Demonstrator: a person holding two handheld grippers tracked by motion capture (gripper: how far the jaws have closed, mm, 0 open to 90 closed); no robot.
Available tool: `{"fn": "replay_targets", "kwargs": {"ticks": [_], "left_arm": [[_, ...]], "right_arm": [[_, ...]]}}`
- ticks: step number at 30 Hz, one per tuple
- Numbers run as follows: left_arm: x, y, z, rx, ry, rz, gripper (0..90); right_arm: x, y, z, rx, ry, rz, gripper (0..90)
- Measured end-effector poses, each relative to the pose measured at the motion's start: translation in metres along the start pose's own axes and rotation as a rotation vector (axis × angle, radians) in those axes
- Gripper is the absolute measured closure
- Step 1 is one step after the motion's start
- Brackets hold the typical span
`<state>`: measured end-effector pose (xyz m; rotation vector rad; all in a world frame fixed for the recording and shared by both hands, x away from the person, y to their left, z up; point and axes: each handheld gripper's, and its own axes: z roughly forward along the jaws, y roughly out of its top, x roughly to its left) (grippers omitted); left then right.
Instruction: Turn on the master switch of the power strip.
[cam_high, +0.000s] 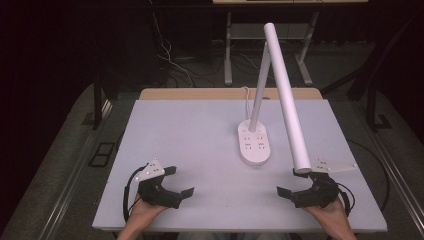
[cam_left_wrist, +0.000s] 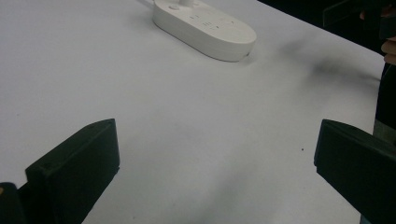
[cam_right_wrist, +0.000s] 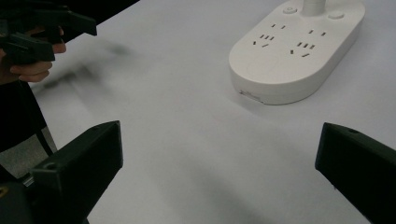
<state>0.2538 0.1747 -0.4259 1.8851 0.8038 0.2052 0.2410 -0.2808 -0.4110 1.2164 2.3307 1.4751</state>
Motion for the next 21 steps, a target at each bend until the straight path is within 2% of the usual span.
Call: {"fn": "replay_targets", "kwargs": {"ticks": [9,13,21], "left_arm": [[0.0002,0.0003,-0.0004,-0.004,-0.005,0.007,0.0],[-0.0002,0.0011,0.0,0.011,-0.009,0.017,0.0],[-0.0004,0.0017,0.0003,0.029,-0.004,0.013,0.0]], "right_arm": [[0.0,-0.0012,-0.0002,0.015,0.022,0.001,0.4],[0.0012,-0.0014,0.0006,0.027,0.025,0.005,0.4],[0.0007,-0.0014,0.0,0.03,0.025,0.009,0.3]]}}
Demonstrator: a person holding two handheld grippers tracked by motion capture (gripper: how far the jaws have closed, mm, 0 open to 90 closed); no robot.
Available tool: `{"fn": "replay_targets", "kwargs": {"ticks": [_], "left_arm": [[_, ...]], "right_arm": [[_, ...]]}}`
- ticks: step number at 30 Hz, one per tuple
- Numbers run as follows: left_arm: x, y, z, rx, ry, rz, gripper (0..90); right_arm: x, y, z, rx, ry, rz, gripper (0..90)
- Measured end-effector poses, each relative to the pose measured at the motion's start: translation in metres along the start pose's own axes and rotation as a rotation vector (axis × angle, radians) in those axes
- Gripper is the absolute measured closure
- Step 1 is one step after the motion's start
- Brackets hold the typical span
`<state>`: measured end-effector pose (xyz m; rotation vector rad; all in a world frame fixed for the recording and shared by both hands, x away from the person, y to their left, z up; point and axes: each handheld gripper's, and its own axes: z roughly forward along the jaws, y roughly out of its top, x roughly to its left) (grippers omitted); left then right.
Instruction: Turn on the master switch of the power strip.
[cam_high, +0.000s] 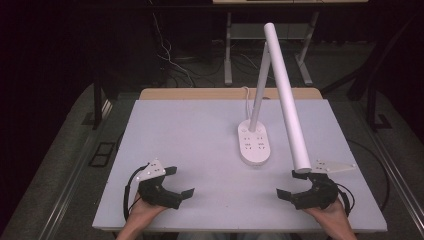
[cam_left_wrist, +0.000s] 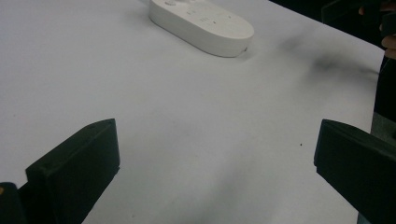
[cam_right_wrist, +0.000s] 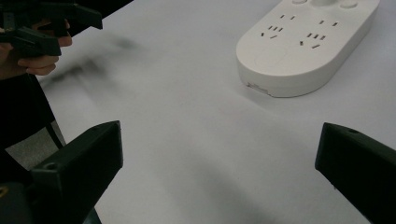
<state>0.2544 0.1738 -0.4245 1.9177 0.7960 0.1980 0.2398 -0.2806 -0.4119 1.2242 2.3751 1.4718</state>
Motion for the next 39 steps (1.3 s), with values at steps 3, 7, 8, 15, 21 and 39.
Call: {"fn": "replay_targets", "kwargs": {"ticks": [3,7,8,15,21,39], "left_arm": [[0.0,0.0,0.002,0.025,0.002,0.002,0.0],[-0.001,0.002,0.002,0.031,-0.007,0.003,0.0],[-0.001,0.003,0.001,0.034,-0.009,0.006,0.0],[-0.001,0.007,-0.004,0.032,-0.016,-0.01,0.0],[0.0,0.012,-0.008,0.039,-0.019,-0.009,0.0],[0.002,0.025,-0.01,0.066,-0.034,-0.002,0.0]], "right_arm": [[-0.001,0.0,-0.001,0.003,-0.003,-0.008,0.3],[-0.002,0.0,-0.002,0.009,-0.006,-0.011,0.4],[-0.002,0.0,-0.002,0.01,-0.008,-0.006,0.4],[-0.002,-0.001,-0.004,0.011,-0.014,-0.001,0.4],[-0.002,-0.001,-0.003,0.012,-0.01,-0.005,0.4],[-0.001,-0.002,-0.003,0.018,-0.007,-0.001,0.4]]}}
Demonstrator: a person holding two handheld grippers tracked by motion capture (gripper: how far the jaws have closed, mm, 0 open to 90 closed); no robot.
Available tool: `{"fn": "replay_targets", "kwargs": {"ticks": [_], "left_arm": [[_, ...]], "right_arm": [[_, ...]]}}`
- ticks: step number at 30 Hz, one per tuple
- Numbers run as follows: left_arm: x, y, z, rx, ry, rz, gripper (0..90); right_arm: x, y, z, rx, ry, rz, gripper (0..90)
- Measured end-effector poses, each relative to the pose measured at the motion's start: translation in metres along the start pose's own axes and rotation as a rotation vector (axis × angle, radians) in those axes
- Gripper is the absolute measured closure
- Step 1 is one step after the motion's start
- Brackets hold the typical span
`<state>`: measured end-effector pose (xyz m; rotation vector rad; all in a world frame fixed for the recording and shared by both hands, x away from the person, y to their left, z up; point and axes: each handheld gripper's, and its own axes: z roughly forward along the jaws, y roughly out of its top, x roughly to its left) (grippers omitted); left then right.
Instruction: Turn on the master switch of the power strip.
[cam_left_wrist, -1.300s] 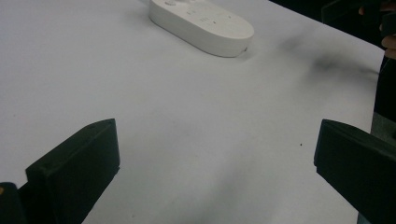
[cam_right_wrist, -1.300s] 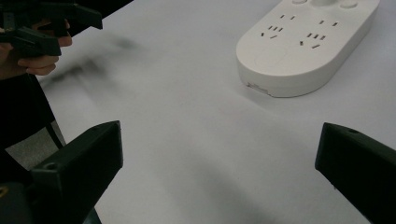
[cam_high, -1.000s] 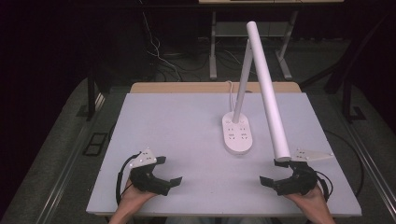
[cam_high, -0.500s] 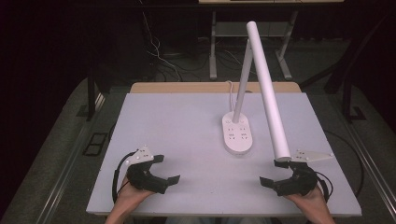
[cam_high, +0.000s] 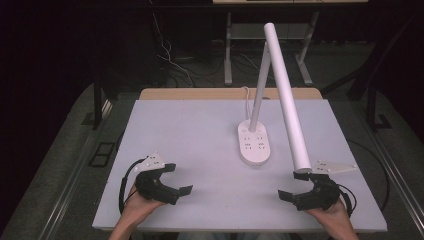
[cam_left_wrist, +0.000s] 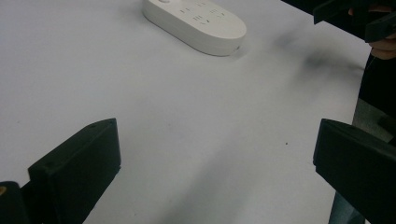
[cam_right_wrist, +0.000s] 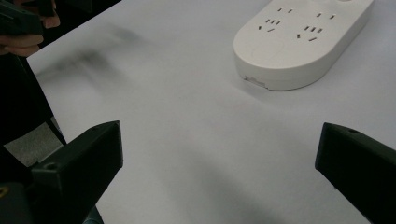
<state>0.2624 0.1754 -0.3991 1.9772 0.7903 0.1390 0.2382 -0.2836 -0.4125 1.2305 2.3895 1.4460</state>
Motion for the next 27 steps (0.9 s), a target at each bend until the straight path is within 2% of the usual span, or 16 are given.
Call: {"fn": "replay_targets", "kwargs": {"ticks": [7,18,22,27], "left_arm": [[0.0,0.013,0.002,0.021,-0.006,0.017,0.0],[0.001,0.04,0.002,0.052,-0.014,0.078,0.9],[0.002,0.044,0.005,0.07,-0.025,0.089,0.9],[0.004,0.048,0.009,0.079,-0.033,0.084,0.4]], "right_arm": [[0.0,0.0,0.001,0.003,-0.001,-0.001,0.3],[0.0,-0.001,0.001,0.005,0.001,-0.005,0.4],[0.0,-0.001,0.001,0.008,0.002,-0.006,0.3],[0.0,-0.001,0.002,0.014,0.001,-0.007,0.3]]}}
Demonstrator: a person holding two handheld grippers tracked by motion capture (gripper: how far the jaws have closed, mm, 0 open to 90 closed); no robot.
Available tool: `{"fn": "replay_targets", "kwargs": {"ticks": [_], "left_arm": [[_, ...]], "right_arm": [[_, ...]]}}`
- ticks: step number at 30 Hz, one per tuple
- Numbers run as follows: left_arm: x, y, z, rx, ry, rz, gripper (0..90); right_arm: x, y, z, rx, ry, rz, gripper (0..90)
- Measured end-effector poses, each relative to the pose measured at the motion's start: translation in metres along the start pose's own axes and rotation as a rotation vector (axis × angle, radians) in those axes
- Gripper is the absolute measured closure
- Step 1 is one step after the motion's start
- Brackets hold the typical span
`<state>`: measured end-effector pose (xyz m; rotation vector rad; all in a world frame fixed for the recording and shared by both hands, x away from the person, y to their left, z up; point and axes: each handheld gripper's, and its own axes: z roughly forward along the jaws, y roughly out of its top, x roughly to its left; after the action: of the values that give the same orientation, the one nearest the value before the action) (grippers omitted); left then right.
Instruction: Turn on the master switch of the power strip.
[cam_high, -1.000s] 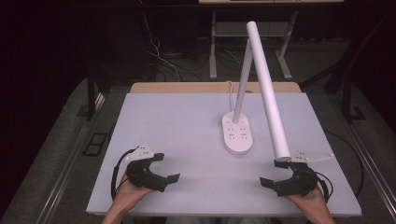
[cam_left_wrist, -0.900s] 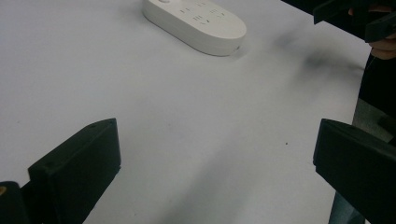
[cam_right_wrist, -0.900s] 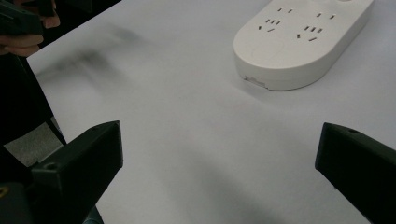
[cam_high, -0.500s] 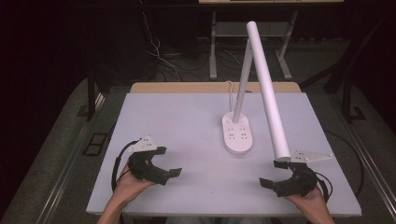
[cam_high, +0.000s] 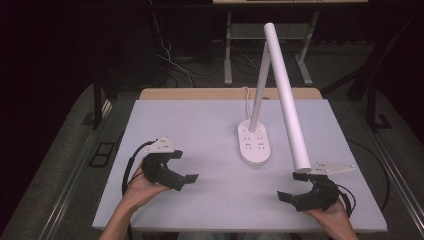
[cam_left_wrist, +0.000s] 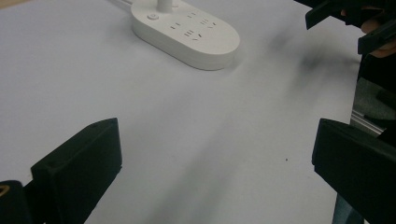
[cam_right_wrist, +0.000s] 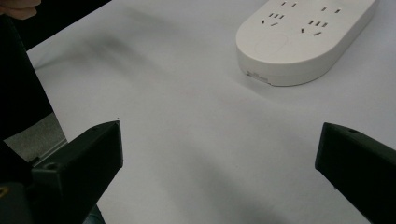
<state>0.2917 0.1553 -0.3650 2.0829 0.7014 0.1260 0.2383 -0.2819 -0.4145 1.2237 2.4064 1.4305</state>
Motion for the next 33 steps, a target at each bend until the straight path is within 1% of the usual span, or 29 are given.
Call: {"fn": "replay_targets", "kwargs": {"ticks": [3,5,12,19,20,21,22,29,32,33], "left_arm": [[0.002,0.004,0.003,0.001,-0.003,0.004,0.4],[0.003,0.007,0.004,0.014,-0.005,0.015,0.4],[0.005,0.015,0.007,0.029,-0.01,0.023,0.5],[0.009,0.024,0.013,0.059,-0.013,0.041,0.5],[0.009,0.024,0.013,0.059,-0.013,0.041,0.5],[0.01,0.026,0.014,0.065,-0.014,0.049,0.5],[0.01,0.027,0.015,0.063,-0.014,0.043,0.6],[0.014,0.038,0.02,0.086,-0.014,0.063,0.6],[0.016,0.041,0.023,0.087,-0.017,0.066,0.7],[0.016,0.042,0.024,0.097,-0.016,0.071,0.7]], "right_arm": [[0.001,0.0,0.0,0.004,0.002,0.002,0.3],[0.0,0.0,0.0,0.0,0.001,0.0,0.3],[0.0,0.0,0.0,0.001,-0.001,0.001,0.4],[0.0,-0.001,0.0,0.004,-0.001,-0.001,0.3],[0.0,-0.001,0.0,0.004,-0.001,-0.001,0.3],[0.0,-0.001,0.0,0.003,-0.001,-0.002,0.3],[0.0,-0.001,0.0,0.003,-0.001,-0.003,0.3],[0.0,-0.001,-0.001,0.005,-0.001,-0.005,0.4],[0.0,-0.002,-0.001,0.005,-0.002,-0.007,0.3],[0.0,-0.002,-0.001,0.006,-0.001,-0.006,0.3]]}}
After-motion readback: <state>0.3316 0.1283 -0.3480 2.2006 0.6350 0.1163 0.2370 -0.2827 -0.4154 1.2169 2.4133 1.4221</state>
